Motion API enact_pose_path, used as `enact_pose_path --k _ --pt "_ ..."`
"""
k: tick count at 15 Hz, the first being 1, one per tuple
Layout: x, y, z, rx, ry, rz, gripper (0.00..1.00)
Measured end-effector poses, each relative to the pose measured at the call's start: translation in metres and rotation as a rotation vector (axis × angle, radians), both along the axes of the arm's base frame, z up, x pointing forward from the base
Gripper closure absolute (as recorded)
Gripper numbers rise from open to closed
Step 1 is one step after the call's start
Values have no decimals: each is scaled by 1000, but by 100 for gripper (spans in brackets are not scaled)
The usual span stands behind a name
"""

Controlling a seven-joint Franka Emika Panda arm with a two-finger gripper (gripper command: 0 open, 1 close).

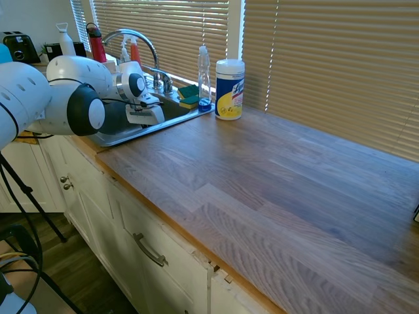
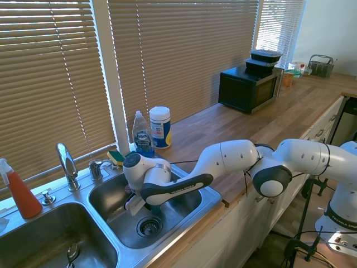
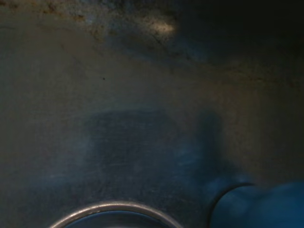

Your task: Put the mug in the sink

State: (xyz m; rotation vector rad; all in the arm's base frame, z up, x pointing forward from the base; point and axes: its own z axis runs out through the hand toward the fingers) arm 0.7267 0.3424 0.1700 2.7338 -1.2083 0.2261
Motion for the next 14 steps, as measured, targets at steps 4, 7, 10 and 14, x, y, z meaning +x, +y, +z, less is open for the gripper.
enact_pose_path --k 4,7,10,14 --pt "3 0 14 -4 -21 -6 0" --pt "6 -2 23 -5 -40 -7 0" --pt "10 -2 39 -4 -66 -7 0" --pt "11 3 79 -1 -104 -9 0"
